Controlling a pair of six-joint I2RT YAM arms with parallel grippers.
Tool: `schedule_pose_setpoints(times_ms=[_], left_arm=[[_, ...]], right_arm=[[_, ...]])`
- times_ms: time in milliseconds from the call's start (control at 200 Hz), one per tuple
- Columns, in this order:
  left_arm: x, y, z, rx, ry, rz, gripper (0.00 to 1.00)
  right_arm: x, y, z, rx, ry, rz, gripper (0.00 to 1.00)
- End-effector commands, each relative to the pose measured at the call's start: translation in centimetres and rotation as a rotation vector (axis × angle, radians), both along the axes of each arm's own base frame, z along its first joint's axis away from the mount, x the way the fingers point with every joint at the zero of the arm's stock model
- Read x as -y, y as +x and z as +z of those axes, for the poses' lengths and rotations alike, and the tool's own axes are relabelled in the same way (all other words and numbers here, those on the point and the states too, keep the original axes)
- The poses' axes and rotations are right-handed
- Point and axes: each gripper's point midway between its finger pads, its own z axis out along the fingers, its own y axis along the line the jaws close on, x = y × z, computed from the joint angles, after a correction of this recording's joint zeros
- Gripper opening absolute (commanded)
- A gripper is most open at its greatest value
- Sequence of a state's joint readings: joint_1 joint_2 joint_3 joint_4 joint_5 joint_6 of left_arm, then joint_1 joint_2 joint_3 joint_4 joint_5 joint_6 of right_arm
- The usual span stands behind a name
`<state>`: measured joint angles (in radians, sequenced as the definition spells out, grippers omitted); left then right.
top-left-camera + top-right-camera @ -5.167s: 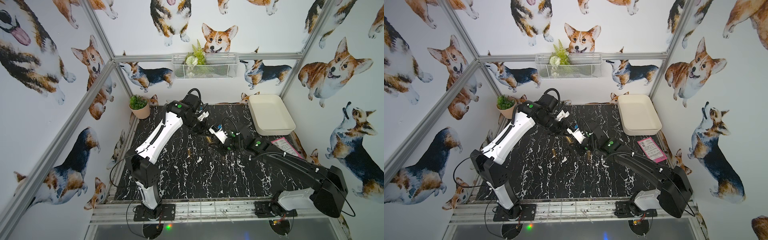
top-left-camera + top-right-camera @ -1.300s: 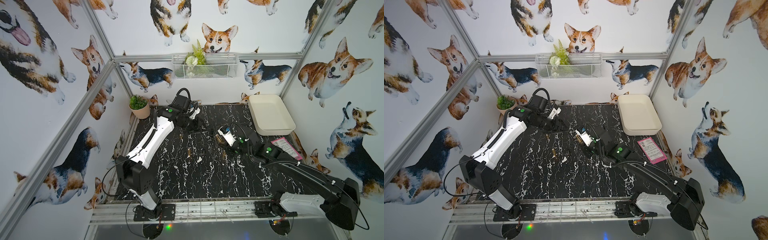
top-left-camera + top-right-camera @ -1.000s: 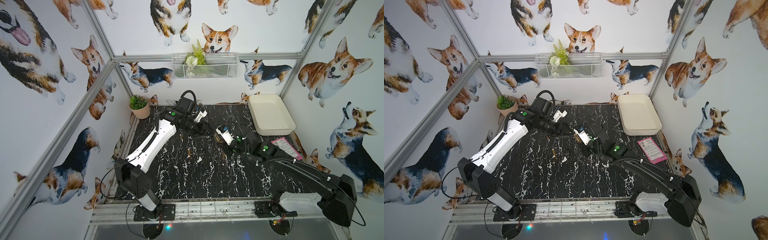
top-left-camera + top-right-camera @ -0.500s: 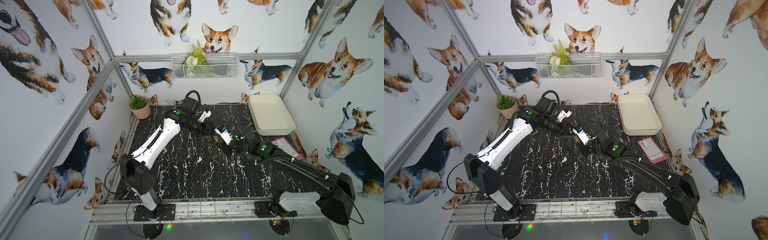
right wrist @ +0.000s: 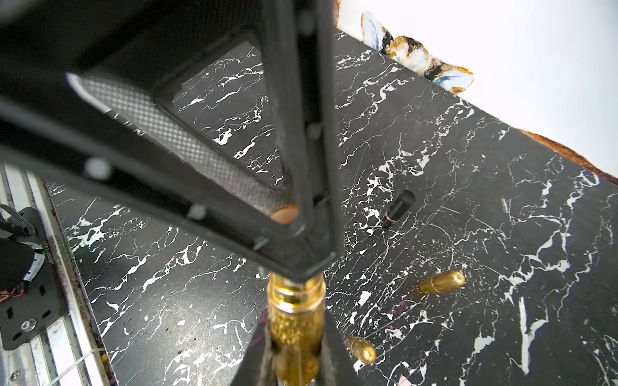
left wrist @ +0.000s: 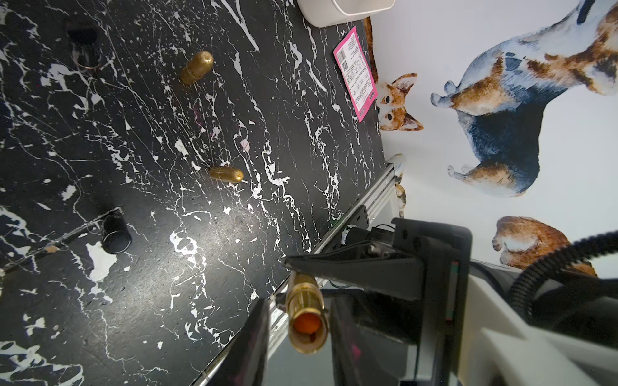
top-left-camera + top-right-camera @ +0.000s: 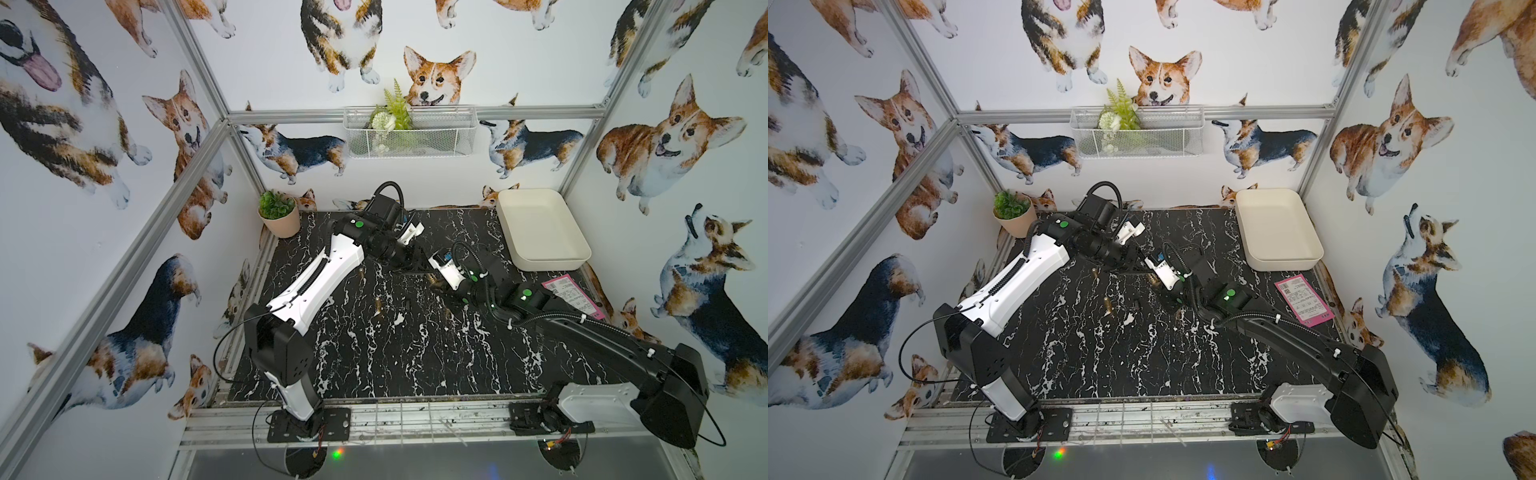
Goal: Open the lipstick cap
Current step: Place the lipstick at the center of the board.
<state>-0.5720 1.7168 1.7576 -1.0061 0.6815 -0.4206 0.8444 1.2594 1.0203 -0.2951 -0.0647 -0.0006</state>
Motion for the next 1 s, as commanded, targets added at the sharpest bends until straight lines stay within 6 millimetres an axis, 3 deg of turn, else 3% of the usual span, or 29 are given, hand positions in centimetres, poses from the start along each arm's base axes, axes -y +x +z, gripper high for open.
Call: schedule_pose_setpoints(times_ms=[0,340,996], left_arm=[[-0.29,-0.35,-0.39,-0.008,0.029,-0.015,0.32],[-0.16,-0.33,-0.76,-0.013,0.055,-0.036,0.30],[-0.30,-0.47,-1.19,-0.020,0.090,-0.049,0.13]], right_arm=[[-0.51,0.07,0.74,0.014,0.024,0.014,0.00],[-0.89,-0.13,0.42,0.001,0.023,0.031,0.00],[-0.81,0.25,-0.08,-0.006,-0.008,0.015,0.00]])
